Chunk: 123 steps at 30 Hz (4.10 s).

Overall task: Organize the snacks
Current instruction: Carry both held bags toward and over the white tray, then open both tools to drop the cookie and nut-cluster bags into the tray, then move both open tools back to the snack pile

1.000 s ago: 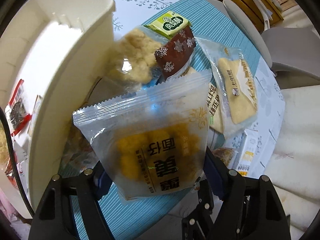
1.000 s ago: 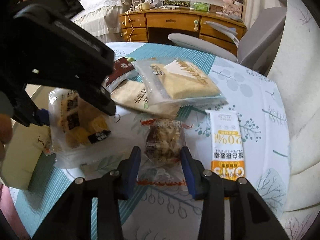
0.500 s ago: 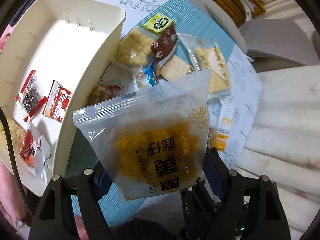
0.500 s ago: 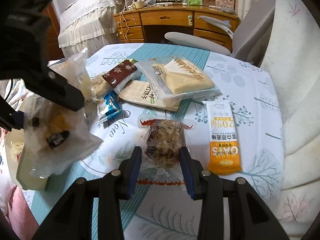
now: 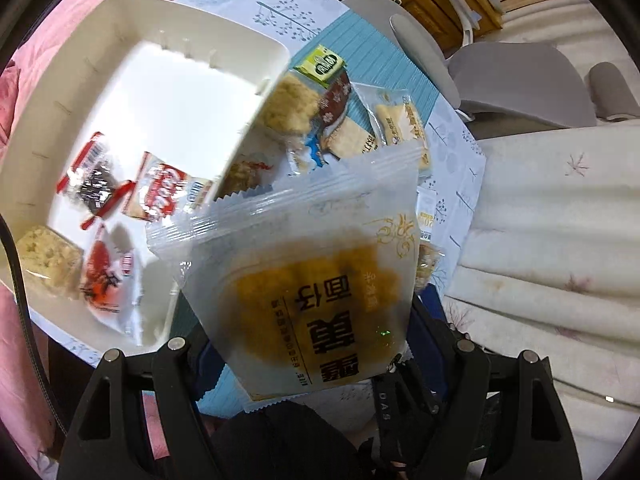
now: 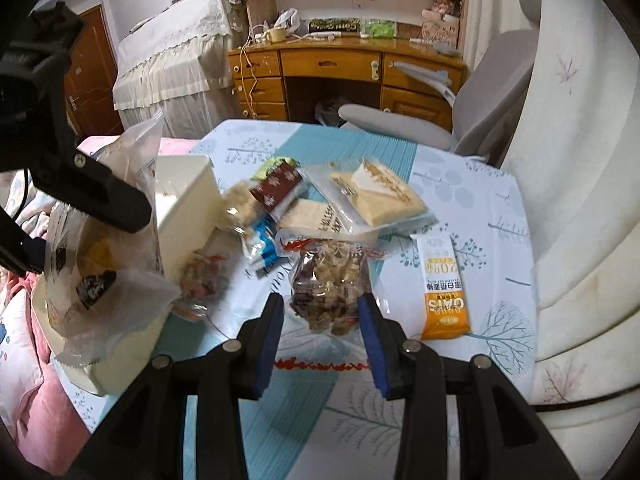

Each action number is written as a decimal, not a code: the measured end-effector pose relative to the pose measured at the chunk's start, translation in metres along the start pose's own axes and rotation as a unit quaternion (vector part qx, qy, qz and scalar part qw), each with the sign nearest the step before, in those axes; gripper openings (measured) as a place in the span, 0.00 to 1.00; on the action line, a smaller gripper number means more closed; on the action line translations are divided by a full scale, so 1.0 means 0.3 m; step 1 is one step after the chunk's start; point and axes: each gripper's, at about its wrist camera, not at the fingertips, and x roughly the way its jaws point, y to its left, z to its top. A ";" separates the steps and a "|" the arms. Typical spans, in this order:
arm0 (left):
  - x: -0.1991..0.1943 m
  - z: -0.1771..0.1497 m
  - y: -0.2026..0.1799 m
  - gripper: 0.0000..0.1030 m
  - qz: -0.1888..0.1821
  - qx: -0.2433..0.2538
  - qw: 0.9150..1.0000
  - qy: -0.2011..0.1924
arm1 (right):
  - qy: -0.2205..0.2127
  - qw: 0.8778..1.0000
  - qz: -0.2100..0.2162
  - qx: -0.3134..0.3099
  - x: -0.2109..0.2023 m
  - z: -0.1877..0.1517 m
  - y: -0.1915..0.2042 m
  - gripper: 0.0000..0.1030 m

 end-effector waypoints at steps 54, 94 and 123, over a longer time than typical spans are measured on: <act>-0.362 0.127 0.438 0.93 0.068 0.195 0.969 -0.135 | -0.071 0.996 0.031 0.051 -0.095 0.063 0.673 0.54; 0.063 -0.078 -0.166 0.93 0.018 0.181 0.964 -0.193 | -0.014 0.994 -0.005 0.112 -0.124 -0.067 -0.105 0.54; 0.543 0.250 -0.130 0.92 0.160 -0.033 0.971 -0.174 | 0.066 0.993 -0.005 0.096 0.324 -0.118 -0.462 0.54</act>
